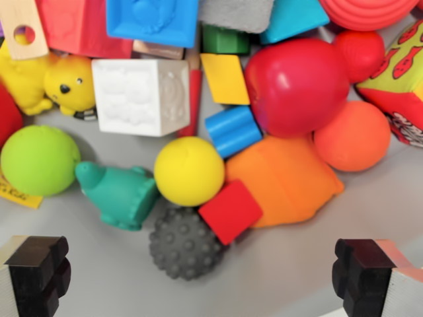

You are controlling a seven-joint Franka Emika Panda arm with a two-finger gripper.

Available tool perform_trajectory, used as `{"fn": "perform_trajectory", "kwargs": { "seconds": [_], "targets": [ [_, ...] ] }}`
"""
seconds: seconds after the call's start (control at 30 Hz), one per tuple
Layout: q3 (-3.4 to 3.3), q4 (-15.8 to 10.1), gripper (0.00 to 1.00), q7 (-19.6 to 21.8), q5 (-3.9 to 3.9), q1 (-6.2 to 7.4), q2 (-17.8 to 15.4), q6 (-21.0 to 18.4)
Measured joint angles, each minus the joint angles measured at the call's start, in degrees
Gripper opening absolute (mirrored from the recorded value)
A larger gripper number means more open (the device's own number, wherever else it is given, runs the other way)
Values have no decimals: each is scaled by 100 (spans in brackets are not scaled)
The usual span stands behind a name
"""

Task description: Pick an object from the bin

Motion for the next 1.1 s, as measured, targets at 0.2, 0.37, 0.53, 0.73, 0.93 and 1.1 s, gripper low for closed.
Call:
{"fn": "perform_trajectory", "kwargs": {
  "seconds": [0.2,0.37,0.53,0.73,0.93,1.1],
  "targets": [
    [-71,-125,100,-491,0,-41,-9,109],
    [-138,-244,100,-972,0,-82,-16,207],
    [-201,-346,100,-1421,0,-127,-19,306],
    [-282,-468,100,-1977,0,-174,-19,418],
    [-361,-590,100,-2544,0,-232,-19,537],
    [-425,-683,100,-3014,-1,-284,-11,632]
  ]
}}
